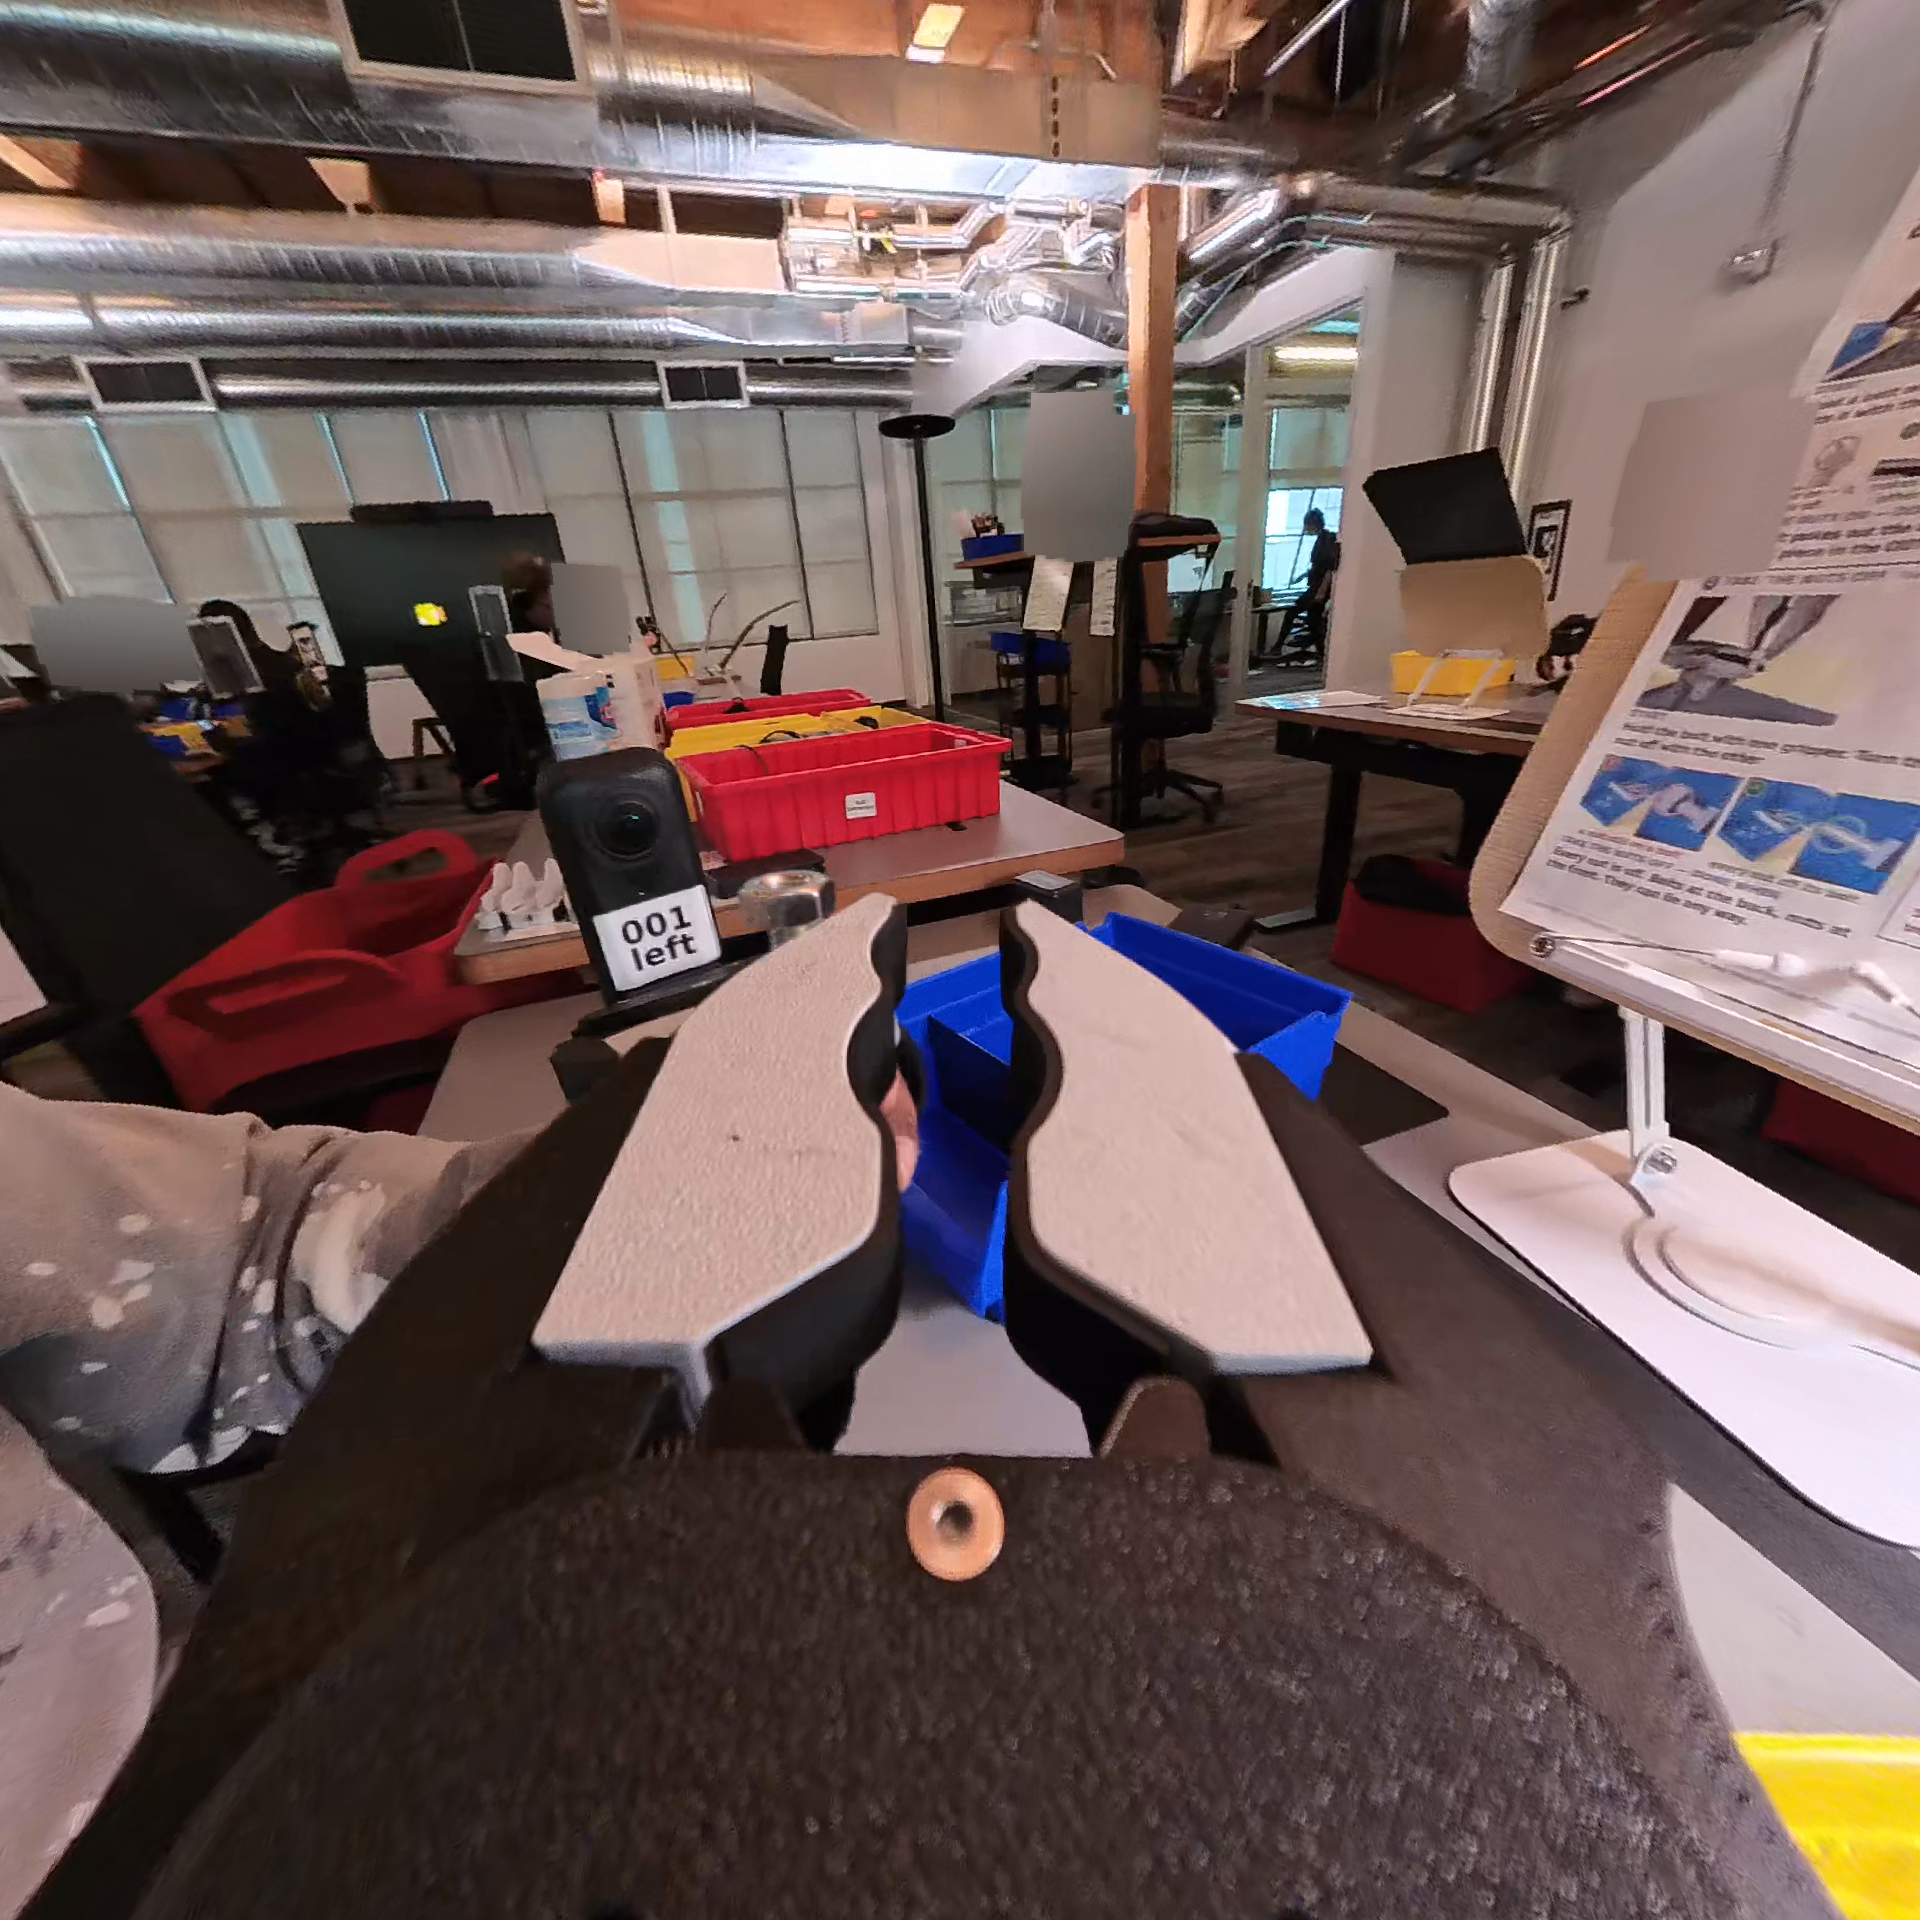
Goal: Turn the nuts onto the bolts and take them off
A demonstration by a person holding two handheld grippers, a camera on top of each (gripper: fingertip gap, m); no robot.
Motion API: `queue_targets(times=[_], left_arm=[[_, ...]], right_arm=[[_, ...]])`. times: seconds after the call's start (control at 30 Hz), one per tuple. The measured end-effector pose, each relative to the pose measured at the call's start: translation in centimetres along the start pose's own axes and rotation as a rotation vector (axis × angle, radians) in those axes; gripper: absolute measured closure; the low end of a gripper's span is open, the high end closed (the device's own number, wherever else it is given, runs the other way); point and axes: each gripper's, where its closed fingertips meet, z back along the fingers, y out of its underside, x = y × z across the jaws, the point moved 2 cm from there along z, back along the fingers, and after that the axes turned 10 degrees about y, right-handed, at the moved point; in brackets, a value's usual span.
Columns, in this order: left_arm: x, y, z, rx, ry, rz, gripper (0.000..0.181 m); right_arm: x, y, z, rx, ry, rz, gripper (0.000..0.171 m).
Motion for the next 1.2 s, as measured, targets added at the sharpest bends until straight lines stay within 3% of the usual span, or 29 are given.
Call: queue_targets(times=[0.27, 0.37, 0.5, 0.77, 1.0, 1.2], left_arm=[[0.2, 0.5, -0.1, 0.017, -0.011, 0.012, 0.163], [0.3, 0.3, 0.1, 0.011, -0.016, 0.010, 0.163], [0.5, 0.5, 0.1, 0.030, -0.027, 0.012, 0.163], [0.6, 1.7, -0.4, 0.078, -0.051, -0.010, 0.163], [0.8, 1.0, 0.0, 0.043, -0.051, -0.006, 0.163], [0.9, 1.6, -0.1, 0.063, -0.055, 0.008, 0.163]], right_arm=[[2.2, 0.7, -0.7, 0.034, -0.076, 0.060, 0.144], [1.3, 0.4, -0.4, 0.015, -0.051, 0.032, 0.151], [1.3, -0.1, 0.1, 0.003, -0.063, 0.029, 0.148], [1.9, 2.1, -1.0, 0.144, -0.031, 0.119, 0.145], [0.6, 1.1, -0.2, 0.093, -0.018, 0.071, 0.151], [1.5, 1.1, -0.3, 0.097, -0.056, 0.079, 0.144]])
